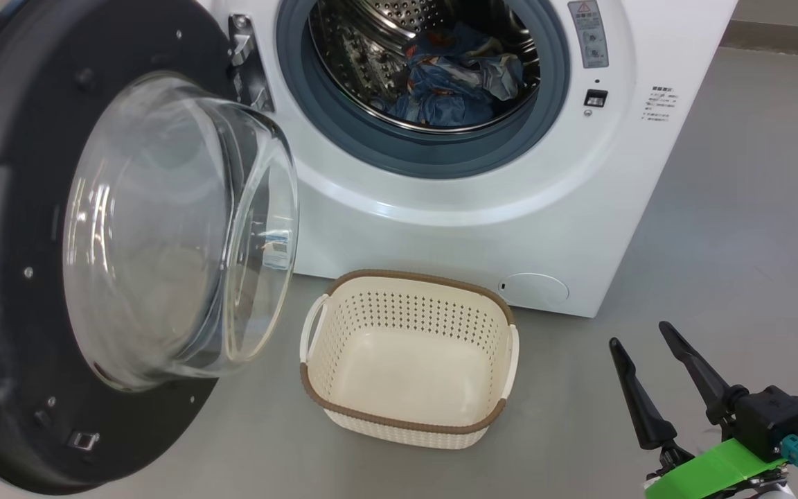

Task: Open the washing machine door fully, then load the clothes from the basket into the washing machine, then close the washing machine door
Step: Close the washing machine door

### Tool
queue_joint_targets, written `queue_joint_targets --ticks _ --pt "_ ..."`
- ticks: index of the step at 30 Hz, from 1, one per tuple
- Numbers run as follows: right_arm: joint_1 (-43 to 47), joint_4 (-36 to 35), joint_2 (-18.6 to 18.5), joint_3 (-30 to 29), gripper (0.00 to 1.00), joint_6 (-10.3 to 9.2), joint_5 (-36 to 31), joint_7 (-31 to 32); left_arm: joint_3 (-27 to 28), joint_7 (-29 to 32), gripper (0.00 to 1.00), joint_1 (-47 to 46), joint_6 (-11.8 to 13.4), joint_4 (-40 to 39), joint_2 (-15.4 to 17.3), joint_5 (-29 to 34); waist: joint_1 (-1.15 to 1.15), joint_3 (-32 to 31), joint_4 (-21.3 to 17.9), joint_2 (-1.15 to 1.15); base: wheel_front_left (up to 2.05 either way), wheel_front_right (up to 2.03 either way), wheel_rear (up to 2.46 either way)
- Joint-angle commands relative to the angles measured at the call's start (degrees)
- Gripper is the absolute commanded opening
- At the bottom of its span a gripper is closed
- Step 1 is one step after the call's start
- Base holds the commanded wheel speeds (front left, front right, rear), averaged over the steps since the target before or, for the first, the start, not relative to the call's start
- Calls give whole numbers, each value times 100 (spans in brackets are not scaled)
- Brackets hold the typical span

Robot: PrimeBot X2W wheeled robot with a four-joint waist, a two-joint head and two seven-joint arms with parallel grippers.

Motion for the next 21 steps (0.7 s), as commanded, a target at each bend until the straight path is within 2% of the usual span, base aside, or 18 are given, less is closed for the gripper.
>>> queue_joint_targets --ticks 1,21 --pt "-140 -126 -22 108 100 9 -9 -27 43 105 0 -34 27 -218 217 13 0 -28 -44 0 0 0 0" --pt "-90 -131 125 93 100 9 -22 -27 -281 337 0 12 267 -751 37 64 0 -122 -183 0 0 0 0"
